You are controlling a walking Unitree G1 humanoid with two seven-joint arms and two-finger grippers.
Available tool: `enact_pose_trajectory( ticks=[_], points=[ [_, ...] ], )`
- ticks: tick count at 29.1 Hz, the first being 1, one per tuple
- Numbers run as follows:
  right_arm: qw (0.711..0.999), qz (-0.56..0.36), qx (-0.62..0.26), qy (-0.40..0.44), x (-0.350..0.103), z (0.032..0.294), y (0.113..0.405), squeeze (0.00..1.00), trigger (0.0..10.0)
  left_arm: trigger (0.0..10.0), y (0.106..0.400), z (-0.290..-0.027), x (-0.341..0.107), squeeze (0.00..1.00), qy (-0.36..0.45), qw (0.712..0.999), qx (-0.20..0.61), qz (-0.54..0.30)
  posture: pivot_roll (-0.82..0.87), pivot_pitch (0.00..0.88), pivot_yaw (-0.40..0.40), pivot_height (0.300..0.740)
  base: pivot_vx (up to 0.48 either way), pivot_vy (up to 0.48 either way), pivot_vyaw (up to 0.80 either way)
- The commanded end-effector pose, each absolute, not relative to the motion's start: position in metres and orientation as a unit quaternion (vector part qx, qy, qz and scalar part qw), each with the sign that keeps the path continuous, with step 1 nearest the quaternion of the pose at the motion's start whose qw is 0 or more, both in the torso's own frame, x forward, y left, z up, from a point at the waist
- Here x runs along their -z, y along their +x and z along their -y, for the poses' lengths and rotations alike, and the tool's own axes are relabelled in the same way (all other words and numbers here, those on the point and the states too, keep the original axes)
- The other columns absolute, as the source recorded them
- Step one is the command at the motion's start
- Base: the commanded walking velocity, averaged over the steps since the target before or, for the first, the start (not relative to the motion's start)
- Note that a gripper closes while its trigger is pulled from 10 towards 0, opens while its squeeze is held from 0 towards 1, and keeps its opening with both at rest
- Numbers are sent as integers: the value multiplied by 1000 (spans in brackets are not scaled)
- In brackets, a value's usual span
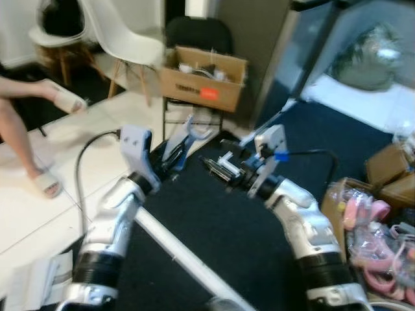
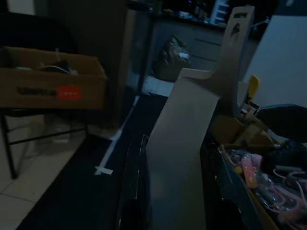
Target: Picking trash to rubbish bin
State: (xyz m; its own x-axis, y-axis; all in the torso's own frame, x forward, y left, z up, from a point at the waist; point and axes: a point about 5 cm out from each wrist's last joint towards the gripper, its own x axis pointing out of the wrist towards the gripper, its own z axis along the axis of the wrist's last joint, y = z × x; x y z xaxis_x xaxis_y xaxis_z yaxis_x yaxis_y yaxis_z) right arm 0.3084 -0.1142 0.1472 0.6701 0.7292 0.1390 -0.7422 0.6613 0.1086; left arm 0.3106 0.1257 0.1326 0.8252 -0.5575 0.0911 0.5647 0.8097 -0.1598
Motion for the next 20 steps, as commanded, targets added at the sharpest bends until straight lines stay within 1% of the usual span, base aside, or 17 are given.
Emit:
enact_pose_trajectory(
  ticks=[1,19,20],
  points=[
    [911,38,-403,75,-146,117,308,0,10000,10000,310,-124,-134,0,-91,950,298,23,3,0,-21,740,0,0,-800],
    [911,41,-403,73,-147,117,308,0,10000,10000,310,-125,-134,0,-91,950,298,18,3,0,-23,740,0,0,-800],
    [911,50,-403,70,-148,118,307,0,10000,10000,310,-124,-133,0,-93,949,300,16,3,0,-23,740,0,0,0]
  ],
)
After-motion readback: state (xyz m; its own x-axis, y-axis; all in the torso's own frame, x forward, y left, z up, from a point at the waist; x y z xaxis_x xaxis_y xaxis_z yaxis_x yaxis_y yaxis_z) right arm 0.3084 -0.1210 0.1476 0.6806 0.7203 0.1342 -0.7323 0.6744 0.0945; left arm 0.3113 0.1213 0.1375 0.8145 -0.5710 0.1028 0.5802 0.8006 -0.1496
